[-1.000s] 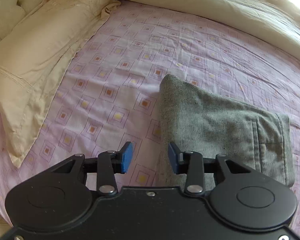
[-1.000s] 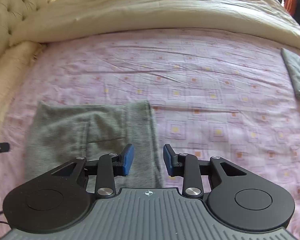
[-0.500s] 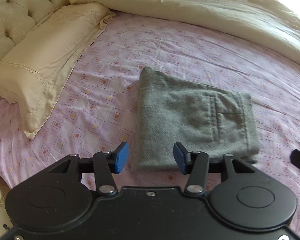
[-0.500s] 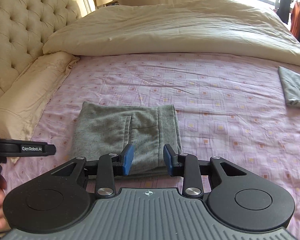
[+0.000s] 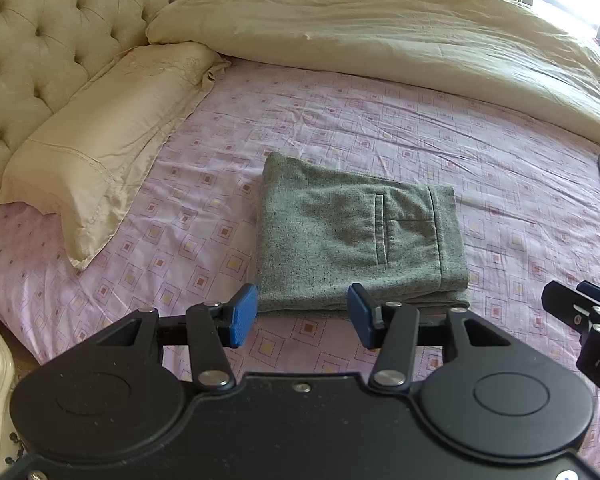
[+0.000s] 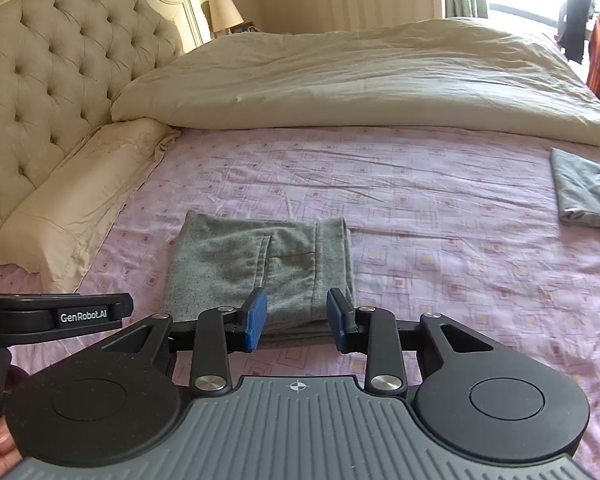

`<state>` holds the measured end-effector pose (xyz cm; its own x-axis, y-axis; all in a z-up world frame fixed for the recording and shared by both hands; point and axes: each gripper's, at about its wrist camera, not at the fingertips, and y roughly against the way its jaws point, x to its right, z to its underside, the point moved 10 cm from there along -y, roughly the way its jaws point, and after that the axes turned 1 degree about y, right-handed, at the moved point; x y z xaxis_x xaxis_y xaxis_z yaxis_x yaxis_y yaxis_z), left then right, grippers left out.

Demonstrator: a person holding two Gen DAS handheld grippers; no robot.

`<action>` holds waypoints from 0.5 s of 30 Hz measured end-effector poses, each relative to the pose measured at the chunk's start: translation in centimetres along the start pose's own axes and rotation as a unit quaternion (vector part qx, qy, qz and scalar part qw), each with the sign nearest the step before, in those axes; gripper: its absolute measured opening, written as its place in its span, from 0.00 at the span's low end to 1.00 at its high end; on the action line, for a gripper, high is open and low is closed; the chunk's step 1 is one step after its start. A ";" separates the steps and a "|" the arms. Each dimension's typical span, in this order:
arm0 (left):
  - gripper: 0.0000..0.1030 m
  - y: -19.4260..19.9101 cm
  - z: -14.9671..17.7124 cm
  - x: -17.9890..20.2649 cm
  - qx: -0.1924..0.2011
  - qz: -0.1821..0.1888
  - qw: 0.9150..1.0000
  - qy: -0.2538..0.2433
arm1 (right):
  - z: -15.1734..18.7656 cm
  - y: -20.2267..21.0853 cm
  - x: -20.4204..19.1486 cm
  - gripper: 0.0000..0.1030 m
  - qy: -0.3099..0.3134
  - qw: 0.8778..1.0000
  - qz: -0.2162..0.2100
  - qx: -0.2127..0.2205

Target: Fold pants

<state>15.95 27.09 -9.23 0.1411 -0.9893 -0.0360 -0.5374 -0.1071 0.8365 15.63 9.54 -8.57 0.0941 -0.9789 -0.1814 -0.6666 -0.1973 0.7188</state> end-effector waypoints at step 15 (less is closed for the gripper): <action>0.55 1.5 1.2 0.8 0.006 -0.013 1.000 -0.003 | 0.8 0.8 0.5 0.31 0.005 1.000 -0.010 -0.002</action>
<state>14.23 25.98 -8.68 0.1497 -0.9868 -0.0614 -0.5435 -0.1340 0.8286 14.50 8.96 -8.59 0.1136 -0.9754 -0.1890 -0.6611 -0.2162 0.7185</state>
